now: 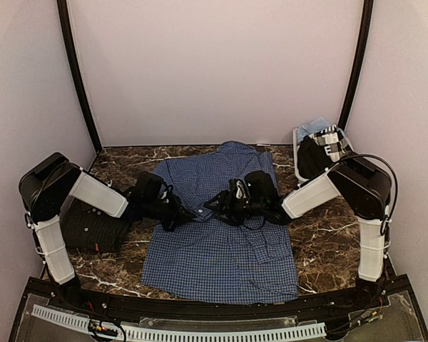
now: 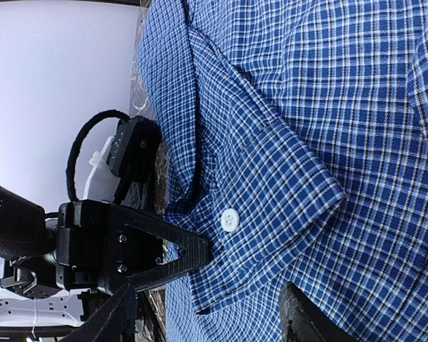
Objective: Fold and stack the long sleeve shirts
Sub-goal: Pick up the 1/3-folded shirt from the center of the board.
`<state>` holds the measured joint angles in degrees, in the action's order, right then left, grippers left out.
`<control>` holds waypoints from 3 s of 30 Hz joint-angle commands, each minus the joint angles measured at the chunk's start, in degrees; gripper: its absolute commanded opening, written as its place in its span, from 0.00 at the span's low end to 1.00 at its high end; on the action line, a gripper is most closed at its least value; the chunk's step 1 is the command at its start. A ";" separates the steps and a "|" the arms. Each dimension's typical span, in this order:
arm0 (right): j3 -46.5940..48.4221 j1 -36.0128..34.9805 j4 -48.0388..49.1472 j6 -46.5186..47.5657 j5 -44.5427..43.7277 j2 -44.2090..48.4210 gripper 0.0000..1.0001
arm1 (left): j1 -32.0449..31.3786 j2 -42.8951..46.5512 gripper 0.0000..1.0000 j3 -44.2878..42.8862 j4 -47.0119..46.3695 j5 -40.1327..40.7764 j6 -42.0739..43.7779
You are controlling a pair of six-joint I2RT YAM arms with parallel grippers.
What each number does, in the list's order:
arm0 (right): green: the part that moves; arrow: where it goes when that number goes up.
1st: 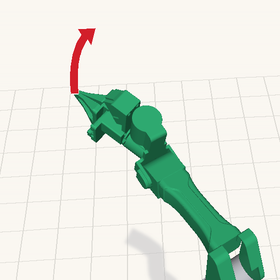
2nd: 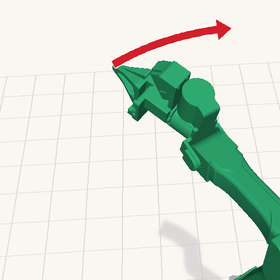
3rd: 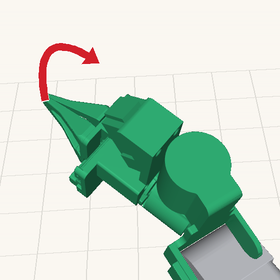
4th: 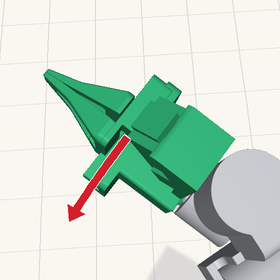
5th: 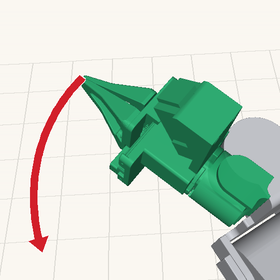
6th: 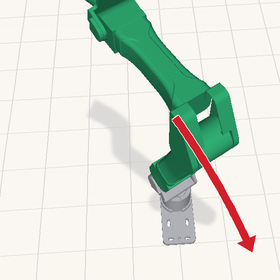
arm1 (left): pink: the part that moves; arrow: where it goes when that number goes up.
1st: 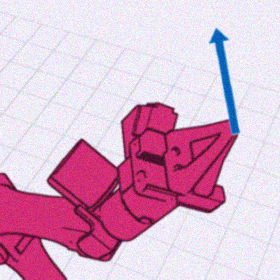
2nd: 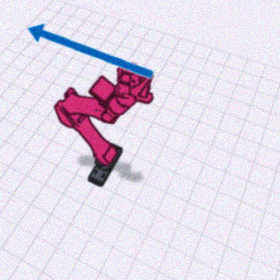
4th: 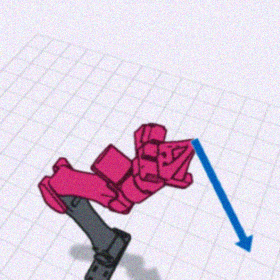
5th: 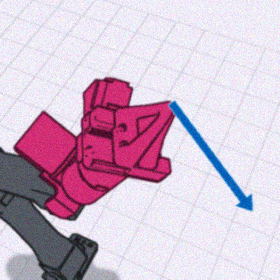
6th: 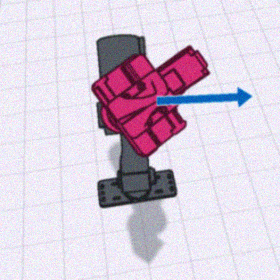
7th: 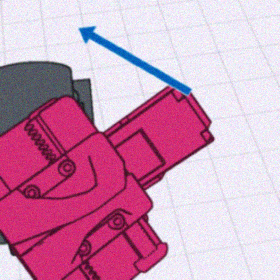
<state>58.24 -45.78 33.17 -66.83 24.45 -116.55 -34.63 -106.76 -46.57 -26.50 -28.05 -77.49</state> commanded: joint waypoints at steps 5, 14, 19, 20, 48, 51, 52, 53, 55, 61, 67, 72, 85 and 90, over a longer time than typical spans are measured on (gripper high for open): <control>2.49 -0.71 1.03 -0.49 -0.53 -2.49 0.59 | -0.51 2.13 0.00 -0.18 -0.89 -2.13 -0.96; 3.05 -0.72 0.59 -1.02 -0.98 -3.71 0.54 | -0.76 2.04 0.00 -0.30 -1.50 -2.55 -1.07; 3.60 -0.72 0.87 -1.46 -0.90 -4.50 0.53 | -0.87 2.20 0.00 -0.30 -1.78 -2.77 -1.04; 3.73 -0.71 0.85 -1.46 -0.89 -4.53 0.53 | -0.83 2.29 0.00 -0.25 -1.83 -2.77 -1.05; 2.94 -0.53 2.29 -3.09 -0.59 -5.09 0.55 | 0.62 2.04 0.00 -0.74 -3.86 -5.23 -1.27; 5.05 -0.45 1.59 -2.96 -0.65 -6.44 0.51 | 0.35 2.20 0.00 -0.08 -3.97 -5.77 -1.15; 5.71 -0.42 1.43 -2.91 -0.55 -6.87 0.49 | 0.18 2.24 0.00 0.08 -3.99 -5.89 -0.99; 6.62 -0.35 1.22 -2.88 -0.44 -7.38 0.47 | 0.09 2.25 0.00 0.16 -3.99 -5.97 -0.90; 7.71 -0.20 1.02 -2.87 -0.37 -8.00 0.41 | -0.05 2.32 0.00 0.24 -3.82 -6.14 -0.52; 9.54 0.46 -0.91 -1.30 -0.57 -7.94 0.15 | -0.08 3.93 0.03 -1.09 1.50 -5.99 3.30; 16.00 1.32 -11.53 9.49 -3.22 -5.83 0.00 | 0.69 11.49 0.25 -2.41 17.83 0.40 13.15; 23.38 1.72 -21.02 19.69 -5.19 -4.28 0.00 | 1.90 19.87 0.35 -1.73 31.92 7.98 20.04; 40.19 2.27 -39.97 40.84 -9.96 -2.35 0.00 | 1.45 44.11 0.38 13.91 56.82 15.98 18.66; 45.62 3.25 -44.13 44.66 -10.81 -2.20 0.00 | -0.77 50.61 0.38 20.53 58.27 14.31 14.51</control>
<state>99.63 -43.77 -6.72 -27.90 15.42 -121.49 -33.87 -59.22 -29.58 27.24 -13.28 -59.31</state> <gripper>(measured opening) 0.007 0.378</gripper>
